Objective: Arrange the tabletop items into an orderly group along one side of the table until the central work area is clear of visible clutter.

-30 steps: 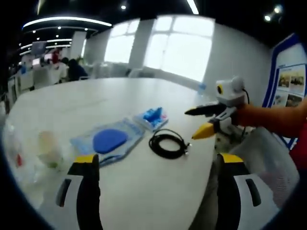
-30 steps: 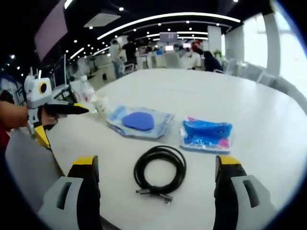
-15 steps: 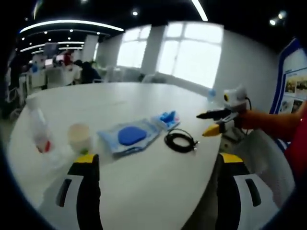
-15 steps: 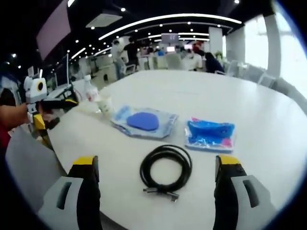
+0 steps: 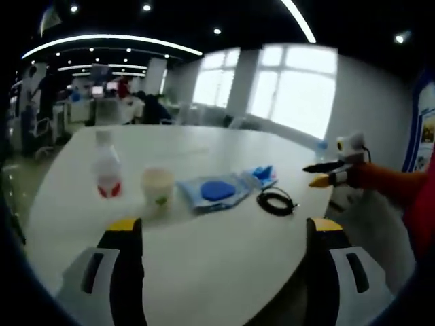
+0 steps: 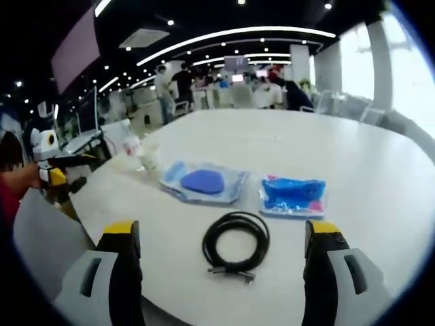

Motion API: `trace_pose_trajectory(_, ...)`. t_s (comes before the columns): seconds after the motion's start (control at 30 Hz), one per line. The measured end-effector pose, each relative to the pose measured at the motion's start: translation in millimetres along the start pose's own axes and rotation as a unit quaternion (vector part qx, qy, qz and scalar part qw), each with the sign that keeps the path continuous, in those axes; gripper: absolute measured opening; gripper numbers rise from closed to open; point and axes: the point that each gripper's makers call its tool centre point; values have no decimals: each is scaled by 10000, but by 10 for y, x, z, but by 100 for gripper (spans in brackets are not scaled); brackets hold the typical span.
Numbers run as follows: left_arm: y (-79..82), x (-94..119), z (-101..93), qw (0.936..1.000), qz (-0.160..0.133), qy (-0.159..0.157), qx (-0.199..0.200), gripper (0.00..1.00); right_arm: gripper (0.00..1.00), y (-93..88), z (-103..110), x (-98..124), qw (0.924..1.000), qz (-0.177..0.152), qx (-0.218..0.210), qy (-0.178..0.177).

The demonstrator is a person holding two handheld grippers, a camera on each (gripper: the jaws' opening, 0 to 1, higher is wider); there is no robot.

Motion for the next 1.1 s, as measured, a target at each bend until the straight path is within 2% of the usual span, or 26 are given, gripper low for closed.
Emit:
trace_pose_trajectory(0.23, 15, 134, 78, 9994, -202, 284, 70, 95, 99, 87, -5, 214, 9996, -225, -95, -156)
trace_pose_trajectory(0.33, -14, 134, 122, 9990, -241, 339, 157, 94, 99, 72, 7, 258, 9994, -265, -27, -228)
trace_pose_trajectory(0.47, -14, 139, 120, 9987, -277, 391, 188, 93, 97, 66, -39, 291, 9977, -415, 184, -497)
trace_pose_trajectory(0.63, -40, 112, 62, 9991, -130, 391, -7, 94, 99, 96, 18, 294, 9969, -603, 252, -429)
trace_pose_trajectory(0.7, -28, 123, 58, 9990, -136, 412, -71, 96, 100, 107, 66, 286, 9972, -662, 216, -277)
trace_pose_trajectory(0.83, -60, 135, 61, 9990, -88, 430, -5, 97, 100, 65, 94, 266, 9977, -594, 229, -246)
trace_pose_trajectory(1.03, -121, 162, 44, 9989, -40, 462, 57, 98, 100, 142, 98, 283, 9964, -819, 62, -206)
trace_pose_trajectory(1.1, -122, 158, 36, 9989, -34, 453, 62, 98, 100, 137, 89, 284, 9961, -821, 167, -264)
Point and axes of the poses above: the point that each gripper's makers call its tool centre point, and the gripper's own axes: x roughly backward along the fingers, z roughly to its left, y roughly out of its top, and after that the axes turned 9 degrees about -y, right-handed
